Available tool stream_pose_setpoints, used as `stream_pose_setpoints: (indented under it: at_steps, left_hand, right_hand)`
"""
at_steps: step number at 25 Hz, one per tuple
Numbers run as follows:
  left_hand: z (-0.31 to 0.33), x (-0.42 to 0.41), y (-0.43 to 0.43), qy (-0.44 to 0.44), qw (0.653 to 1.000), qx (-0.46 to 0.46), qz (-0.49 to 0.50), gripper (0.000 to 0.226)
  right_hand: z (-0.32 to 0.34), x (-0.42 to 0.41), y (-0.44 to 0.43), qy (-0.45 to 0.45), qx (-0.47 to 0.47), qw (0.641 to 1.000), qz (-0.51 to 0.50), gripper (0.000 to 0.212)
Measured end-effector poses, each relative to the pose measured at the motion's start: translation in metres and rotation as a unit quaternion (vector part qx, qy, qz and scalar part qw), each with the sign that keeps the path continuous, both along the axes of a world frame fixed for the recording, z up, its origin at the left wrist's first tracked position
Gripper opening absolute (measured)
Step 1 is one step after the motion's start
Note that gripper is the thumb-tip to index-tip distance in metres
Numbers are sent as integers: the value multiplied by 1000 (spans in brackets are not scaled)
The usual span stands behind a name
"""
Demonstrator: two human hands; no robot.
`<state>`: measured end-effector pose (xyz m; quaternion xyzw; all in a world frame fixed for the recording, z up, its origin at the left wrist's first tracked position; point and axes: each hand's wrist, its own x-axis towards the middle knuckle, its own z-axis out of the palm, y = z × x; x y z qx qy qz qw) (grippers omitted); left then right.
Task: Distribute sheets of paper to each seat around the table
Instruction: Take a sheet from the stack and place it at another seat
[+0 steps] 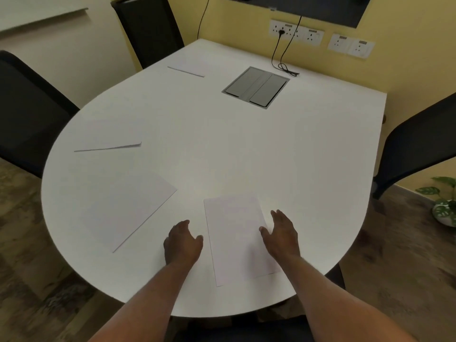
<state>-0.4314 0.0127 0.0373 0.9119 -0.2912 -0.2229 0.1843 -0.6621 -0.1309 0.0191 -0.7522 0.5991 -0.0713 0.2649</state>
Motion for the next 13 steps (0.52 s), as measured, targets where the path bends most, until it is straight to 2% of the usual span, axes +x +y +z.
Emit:
stream_pose_setpoints:
  at_steps: [3, 7, 13]
  left_hand:
    - [19, 2, 25, -28, 998, 11, -52, 69]
    - [45, 16, 64, -32, 997, 17, -71, 69]
    - [84, 66, 116, -64, 991, 14, -117, 66]
  right_hand:
    - [21, 5, 23, 28, -25, 998, 49, 69]
    - [48, 24, 62, 55, -46, 994, 85, 67]
    - [83, 72, 112, 72, -69, 990, 104, 67]
